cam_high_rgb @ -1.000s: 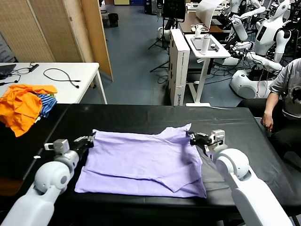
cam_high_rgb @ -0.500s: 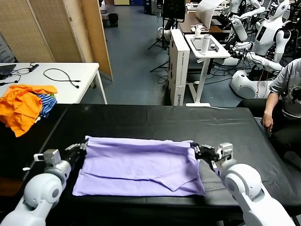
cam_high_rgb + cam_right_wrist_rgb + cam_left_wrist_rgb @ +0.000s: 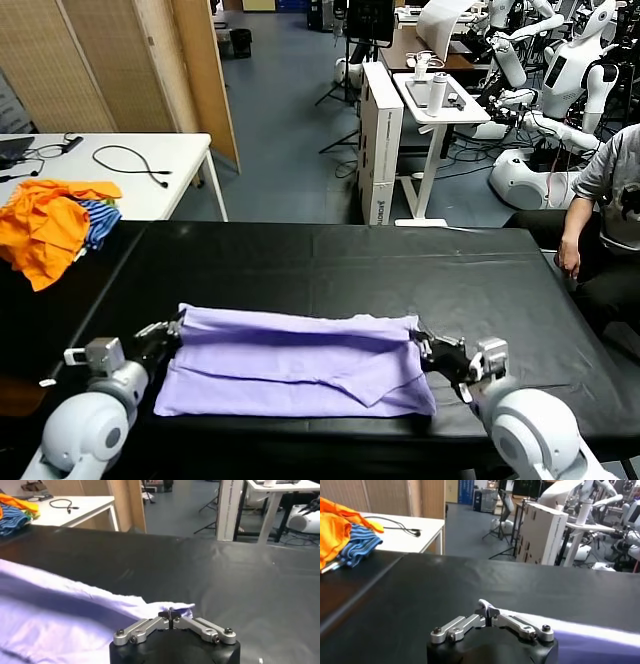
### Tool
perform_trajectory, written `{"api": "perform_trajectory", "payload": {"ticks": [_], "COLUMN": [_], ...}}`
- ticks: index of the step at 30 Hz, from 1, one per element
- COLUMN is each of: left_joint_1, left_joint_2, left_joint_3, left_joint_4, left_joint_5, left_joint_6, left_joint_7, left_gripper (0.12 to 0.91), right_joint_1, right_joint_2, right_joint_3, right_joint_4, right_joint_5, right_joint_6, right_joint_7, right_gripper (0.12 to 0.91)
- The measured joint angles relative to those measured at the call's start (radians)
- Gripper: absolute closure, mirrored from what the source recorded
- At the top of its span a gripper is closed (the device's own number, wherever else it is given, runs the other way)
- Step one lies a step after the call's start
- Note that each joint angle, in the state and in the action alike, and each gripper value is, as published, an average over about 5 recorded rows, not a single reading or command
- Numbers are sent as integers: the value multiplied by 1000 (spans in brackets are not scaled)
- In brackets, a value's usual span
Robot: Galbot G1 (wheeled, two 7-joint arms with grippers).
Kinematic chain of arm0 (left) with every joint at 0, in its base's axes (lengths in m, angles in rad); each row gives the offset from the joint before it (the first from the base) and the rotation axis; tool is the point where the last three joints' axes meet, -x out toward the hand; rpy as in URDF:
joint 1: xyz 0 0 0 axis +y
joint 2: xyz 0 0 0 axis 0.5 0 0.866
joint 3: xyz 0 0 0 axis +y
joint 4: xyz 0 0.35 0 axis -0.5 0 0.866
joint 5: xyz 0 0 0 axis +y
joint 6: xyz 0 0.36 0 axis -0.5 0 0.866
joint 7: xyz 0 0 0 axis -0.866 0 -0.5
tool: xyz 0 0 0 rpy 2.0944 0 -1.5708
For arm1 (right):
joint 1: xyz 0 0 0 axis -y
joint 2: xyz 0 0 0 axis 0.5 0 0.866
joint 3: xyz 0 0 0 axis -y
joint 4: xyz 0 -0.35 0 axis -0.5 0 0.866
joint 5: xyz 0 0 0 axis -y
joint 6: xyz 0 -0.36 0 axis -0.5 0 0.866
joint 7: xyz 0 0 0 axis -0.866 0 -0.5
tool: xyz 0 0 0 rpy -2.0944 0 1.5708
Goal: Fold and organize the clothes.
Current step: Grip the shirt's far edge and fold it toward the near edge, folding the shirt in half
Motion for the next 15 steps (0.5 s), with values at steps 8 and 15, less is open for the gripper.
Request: {"api": "perform_trajectory", "payload": {"ticks": [8,15], "left_joint_1": [75,132], "left_joint_2": [-36,-65], "left_joint_3": [-27,-30], "left_joint_4": [-19,-41], "left_joint_5": [47,94], "left_joint_6": [-6,-6], "left_joint_7": [10,3], "left_gripper": [879,882], "right_joint_1": [-23,-22], "right_joint_2": [-7,-5], "right_joint_3": [-20,-25], "right_joint_4": [-22,-32], "right_joint_5": [-10,-10], "right_joint_6": [0,0], "right_joint_7": [-2,-3], "right_gripper": [885,885]}}
